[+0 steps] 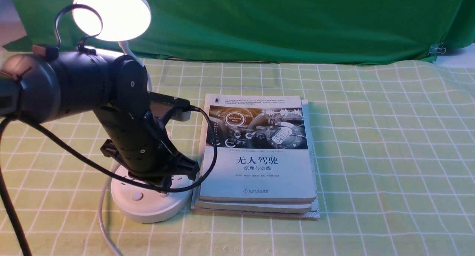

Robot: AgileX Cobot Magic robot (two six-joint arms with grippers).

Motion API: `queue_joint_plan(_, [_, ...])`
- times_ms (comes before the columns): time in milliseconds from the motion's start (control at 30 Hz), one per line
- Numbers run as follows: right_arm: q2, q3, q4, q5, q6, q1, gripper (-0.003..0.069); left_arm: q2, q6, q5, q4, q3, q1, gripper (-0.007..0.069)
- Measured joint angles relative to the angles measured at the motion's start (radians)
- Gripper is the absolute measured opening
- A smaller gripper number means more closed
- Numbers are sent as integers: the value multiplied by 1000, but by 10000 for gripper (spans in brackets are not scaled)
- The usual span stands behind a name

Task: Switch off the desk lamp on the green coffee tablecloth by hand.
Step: 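Press the power button on the round power strip under the lamp with the left gripper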

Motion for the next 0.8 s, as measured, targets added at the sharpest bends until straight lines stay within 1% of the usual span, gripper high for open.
queue_joint_plan(300, [0, 0, 0, 0, 0, 0, 237, 51, -2, 0, 0, -1, 0, 1])
queue_joint_plan(500, [0, 0, 0, 0, 0, 0, 237, 38, -4, -1, 0, 0, 0, 1])
queue_joint_plan(700, [0, 0, 0, 0, 0, 0, 237, -80, -19, -10, -19, 67, 0, 1])
queue_joint_plan(800, [0, 0, 0, 0, 0, 0, 237, -241, -20, -62, -46, 194, 0, 1])
